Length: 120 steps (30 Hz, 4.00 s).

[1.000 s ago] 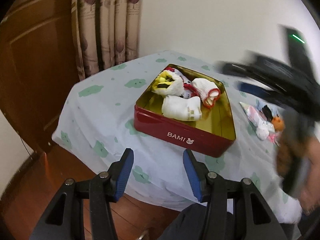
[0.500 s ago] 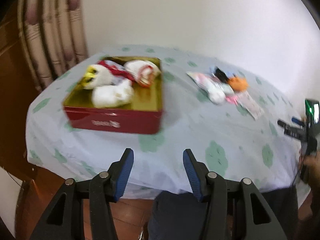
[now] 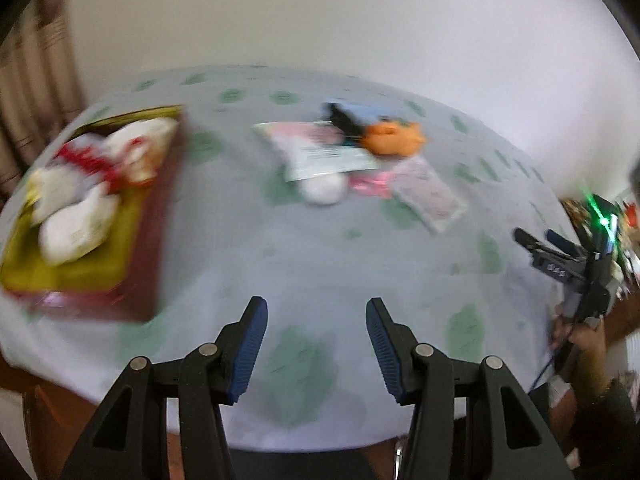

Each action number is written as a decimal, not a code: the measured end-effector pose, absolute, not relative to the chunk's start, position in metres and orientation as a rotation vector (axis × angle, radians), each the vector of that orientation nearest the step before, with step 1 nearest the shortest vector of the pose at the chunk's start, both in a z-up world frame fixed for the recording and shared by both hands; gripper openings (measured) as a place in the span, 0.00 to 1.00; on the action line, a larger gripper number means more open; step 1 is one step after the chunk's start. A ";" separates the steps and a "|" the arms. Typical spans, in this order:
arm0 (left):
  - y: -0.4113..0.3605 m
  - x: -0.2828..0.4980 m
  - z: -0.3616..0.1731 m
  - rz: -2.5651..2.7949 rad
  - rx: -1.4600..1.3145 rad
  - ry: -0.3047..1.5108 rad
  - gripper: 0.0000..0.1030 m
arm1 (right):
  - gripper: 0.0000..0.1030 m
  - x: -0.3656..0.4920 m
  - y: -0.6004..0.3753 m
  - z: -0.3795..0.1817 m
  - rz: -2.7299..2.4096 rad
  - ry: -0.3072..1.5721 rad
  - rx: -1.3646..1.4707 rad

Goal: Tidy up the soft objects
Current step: 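Reach the left tool to the pink-and-white packet and grasp it, then lift the packet with the left tool while the right tool grasps the black mesh pouch, then drop the packet into the tin with left tool while right tool carries pouch into tin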

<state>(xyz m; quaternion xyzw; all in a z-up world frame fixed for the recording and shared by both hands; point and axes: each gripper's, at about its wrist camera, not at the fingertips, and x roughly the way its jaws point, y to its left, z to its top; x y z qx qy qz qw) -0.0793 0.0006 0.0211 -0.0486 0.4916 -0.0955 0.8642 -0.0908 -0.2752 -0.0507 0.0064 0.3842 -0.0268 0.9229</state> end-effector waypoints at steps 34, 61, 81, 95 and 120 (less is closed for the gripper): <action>0.052 0.140 -0.034 -0.243 -0.531 1.290 0.57 | 0.98 -0.087 -0.272 -0.061 0.036 0.844 0.034; 0.044 0.014 0.065 -0.282 -0.465 0.949 0.09 | 0.98 -0.084 -0.271 -0.064 0.026 0.867 0.018; 0.107 -0.046 0.091 -0.258 -0.559 0.904 0.09 | 0.97 -0.048 -0.152 0.007 0.466 0.785 0.121; 0.172 -0.064 0.111 -0.192 -0.598 0.846 0.09 | 0.68 0.045 -0.066 -0.030 0.513 1.017 0.144; 0.244 -0.047 0.059 -0.041 -0.532 0.838 0.11 | 0.18 0.076 -0.061 -0.027 0.434 1.050 0.113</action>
